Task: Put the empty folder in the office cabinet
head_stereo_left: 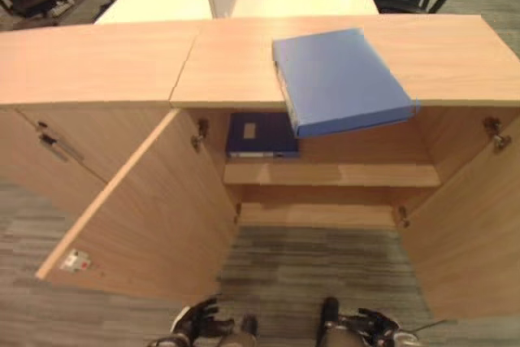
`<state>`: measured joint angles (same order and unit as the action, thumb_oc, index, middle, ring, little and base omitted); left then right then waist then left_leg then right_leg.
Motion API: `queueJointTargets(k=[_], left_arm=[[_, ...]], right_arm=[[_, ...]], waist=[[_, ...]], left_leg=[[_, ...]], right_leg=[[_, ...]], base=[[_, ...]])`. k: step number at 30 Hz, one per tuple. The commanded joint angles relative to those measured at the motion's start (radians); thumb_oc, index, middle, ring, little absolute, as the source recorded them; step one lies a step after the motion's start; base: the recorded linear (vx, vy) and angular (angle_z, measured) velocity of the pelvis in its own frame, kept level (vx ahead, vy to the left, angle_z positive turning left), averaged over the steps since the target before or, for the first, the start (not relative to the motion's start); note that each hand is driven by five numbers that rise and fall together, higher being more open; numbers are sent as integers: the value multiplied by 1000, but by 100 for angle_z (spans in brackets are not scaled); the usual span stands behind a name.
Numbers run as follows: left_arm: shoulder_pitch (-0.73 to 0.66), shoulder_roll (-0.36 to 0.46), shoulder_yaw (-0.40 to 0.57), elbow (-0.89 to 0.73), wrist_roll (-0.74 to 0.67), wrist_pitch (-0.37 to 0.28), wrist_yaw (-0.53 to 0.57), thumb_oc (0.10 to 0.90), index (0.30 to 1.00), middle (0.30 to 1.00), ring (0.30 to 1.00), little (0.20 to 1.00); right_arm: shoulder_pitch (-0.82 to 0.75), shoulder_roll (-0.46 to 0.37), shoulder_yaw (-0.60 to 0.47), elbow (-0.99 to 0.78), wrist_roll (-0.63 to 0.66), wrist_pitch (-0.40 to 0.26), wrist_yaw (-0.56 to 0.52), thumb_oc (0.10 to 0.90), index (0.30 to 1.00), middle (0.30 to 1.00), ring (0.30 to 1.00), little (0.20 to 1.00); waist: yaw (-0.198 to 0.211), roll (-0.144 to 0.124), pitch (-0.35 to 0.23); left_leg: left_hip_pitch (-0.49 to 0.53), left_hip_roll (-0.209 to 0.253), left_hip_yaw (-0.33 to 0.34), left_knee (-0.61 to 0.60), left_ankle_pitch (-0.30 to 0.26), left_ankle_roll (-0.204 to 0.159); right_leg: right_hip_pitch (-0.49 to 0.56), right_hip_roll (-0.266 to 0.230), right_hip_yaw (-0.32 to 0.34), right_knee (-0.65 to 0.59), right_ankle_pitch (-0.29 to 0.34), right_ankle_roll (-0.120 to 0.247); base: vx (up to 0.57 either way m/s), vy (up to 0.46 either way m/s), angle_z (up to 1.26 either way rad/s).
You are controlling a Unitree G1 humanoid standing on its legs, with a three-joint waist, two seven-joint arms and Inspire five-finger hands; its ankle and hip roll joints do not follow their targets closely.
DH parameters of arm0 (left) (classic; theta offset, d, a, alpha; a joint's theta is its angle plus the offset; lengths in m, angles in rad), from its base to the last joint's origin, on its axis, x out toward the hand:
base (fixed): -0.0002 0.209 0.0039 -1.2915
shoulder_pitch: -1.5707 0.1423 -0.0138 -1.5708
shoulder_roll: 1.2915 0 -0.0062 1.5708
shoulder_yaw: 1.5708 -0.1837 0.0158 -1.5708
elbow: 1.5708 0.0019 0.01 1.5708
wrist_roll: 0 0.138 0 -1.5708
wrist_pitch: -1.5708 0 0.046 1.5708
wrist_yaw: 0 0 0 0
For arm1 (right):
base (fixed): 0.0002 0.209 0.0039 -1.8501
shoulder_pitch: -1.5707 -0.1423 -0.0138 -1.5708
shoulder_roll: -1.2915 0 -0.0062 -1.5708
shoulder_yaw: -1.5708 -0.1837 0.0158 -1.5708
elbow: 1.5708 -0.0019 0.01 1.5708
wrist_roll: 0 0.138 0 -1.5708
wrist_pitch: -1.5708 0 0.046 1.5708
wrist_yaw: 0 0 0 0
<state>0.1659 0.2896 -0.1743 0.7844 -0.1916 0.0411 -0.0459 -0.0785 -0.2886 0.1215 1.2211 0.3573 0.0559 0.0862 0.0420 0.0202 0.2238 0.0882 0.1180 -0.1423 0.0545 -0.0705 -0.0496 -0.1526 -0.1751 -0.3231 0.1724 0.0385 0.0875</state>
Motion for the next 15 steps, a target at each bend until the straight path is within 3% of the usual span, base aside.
queueJointTargets(k=[1, 3, 4, 6, 8, 11, 15], left_arm=[[-34, 56, 9, -60, -20, -26, 27, 800, 900, 900, 900, 900], [-34, 52, 15, -70, -40, -21, 34, 800, 900, 900, 900, 900], [-35, 53, 15, -70, -40, -20, 34, 800, 900, 900, 900, 900], [-33, 50, 21, -73, -49, -12, 35, 800, 900, 900, 900, 900], [-32, 46, 27, -71, -57, -6, 32, 800, 900, 900, 900, 900], [-27, 36, 20, -58, -66, -2, 21, 800, 900, 900, 900, 900], [-16, 31, 21, -54, -69, -4, 11, 800, 900, 900, 900, 900]], right_arm=[[26, -17, 2, 15, 15, -2, -26, 800, 900, 900, 900, 900], [33, -31, -4, 24, 15, -1, -34, 800, 900, 900, 900, 900], [33, -31, -5, 24, 15, -1, -34, 800, 900, 900, 900, 900], [37, -35, -14, 30, 19, 1, -39, 800, 900, 900, 900, 900], [44, -37, -25, 31, 31, 3, -43, 800, 900, 900, 900, 900], [50, -36, -30, 19, 49, 4, -39, 800, 900, 900, 900, 900], [43, -30, -9, 4, 37, 3, -36, 800, 900, 900, 900, 900]], waist=[[3, -35, -4], [12, -22, 5], [9, -26, 4], [11, -29, 14], [9, -36, 19], [18, -50, 20], [40, -34, 11]], left_leg=[[49, 5, -25, 35, -36, -51], [3, 45, 2, 120, 57, -66], [-2, 41, -1, 118, 63, -65], [-39, 71, 76, 183, 114, -58], [-73, 88, 177, 230, 114, -45], [-141, -21, 242, 229, -18, -1], [-176, -100, 288, 175, -19, 23]], right_leg=[[-26, -66, 14, -55, 83, 46], [8, -41, -20, -40, 27, 17], [6, -45, -22, -43, 31, 17], [41, -32, -48, -43, -1, -6], [70, -25, -76, -48, -25, -22], [91, -21, -83, -64, -31, -26], [102, 1, -71, -69, -28, -17]], base=[[148, -291, 52], [102, -235, 22], [84, -241, 24], [60, -240, 27], [46, -265, 52], [74, -184, 16], [79, -43, -25]])
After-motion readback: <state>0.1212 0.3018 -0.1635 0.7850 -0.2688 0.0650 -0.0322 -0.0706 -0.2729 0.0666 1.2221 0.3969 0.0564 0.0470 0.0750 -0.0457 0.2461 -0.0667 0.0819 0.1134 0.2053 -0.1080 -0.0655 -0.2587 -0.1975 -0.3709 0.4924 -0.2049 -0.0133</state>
